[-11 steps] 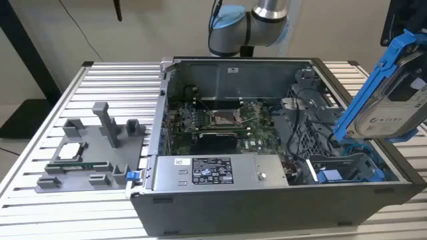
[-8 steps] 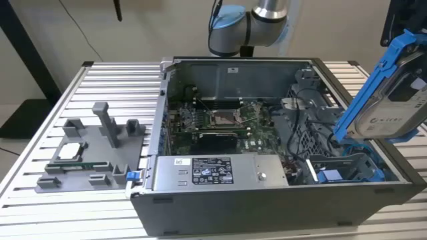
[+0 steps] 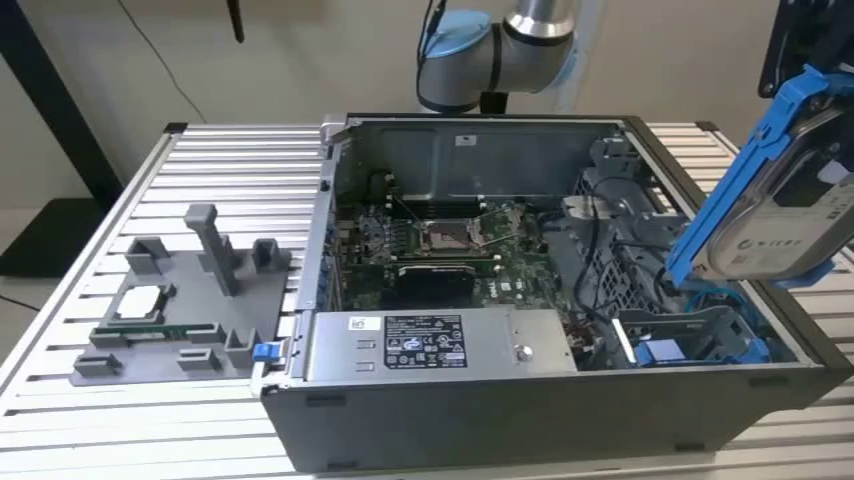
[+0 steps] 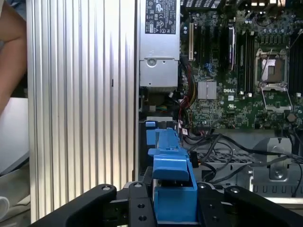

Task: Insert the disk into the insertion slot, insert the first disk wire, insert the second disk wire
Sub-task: 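Insert the disk into the insertion slot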

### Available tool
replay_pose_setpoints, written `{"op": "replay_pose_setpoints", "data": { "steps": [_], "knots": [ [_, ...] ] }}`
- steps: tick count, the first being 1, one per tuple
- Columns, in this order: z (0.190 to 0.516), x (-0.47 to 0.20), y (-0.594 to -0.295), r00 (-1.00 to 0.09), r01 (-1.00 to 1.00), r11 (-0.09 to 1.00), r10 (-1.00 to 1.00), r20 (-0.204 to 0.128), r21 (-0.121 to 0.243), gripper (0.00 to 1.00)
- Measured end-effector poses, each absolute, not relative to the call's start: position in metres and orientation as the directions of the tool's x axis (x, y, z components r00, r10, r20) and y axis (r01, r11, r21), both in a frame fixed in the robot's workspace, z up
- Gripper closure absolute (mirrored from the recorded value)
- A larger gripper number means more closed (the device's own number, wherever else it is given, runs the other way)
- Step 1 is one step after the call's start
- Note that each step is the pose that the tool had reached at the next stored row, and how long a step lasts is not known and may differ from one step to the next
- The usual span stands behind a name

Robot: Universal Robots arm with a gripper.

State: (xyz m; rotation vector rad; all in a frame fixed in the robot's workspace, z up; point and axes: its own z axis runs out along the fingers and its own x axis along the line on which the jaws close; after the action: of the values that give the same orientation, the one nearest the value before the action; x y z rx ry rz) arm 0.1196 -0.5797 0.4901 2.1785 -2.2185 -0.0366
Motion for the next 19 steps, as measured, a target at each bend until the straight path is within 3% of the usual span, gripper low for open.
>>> {"op": "replay_pose_setpoints", "data": {
  "steps": [19],
  "knots": [
    [0.479, 0.12, -0.58, -0.018, -0.999, 0.018, -1.0, 0.007, 0.039, 1.0]
  ]
}}
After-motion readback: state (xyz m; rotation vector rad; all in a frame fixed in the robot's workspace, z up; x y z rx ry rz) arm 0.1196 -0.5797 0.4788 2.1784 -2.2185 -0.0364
